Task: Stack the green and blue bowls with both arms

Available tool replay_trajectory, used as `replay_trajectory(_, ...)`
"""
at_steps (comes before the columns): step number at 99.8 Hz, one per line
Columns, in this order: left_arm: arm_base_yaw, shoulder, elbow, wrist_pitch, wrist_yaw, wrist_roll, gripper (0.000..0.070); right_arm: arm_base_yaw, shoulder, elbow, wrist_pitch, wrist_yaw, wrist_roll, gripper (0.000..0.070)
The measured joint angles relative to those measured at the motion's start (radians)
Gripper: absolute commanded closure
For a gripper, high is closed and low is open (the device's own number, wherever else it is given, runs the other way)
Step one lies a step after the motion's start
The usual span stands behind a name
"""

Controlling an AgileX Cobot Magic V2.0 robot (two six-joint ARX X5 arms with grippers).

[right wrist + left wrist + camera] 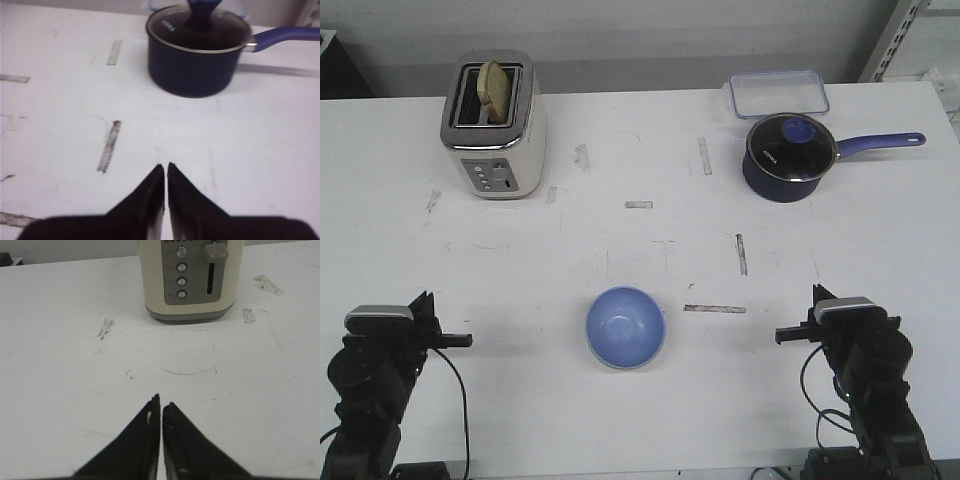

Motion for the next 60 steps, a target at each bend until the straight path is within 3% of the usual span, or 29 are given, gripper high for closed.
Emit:
replay_trajectory(35,0.000,-0.090,-0.064,0.051,0.000,0.000,0.0699,0.000,-0.220,-0.019,-0.056,0.027,0.005,0.0700)
replay_trajectory(60,0.000,-0.101,-0.064,0.050,0.000,0.000,0.0699,0.000,-0.239,-0.019,-0.056,0.028,0.005,0.0700)
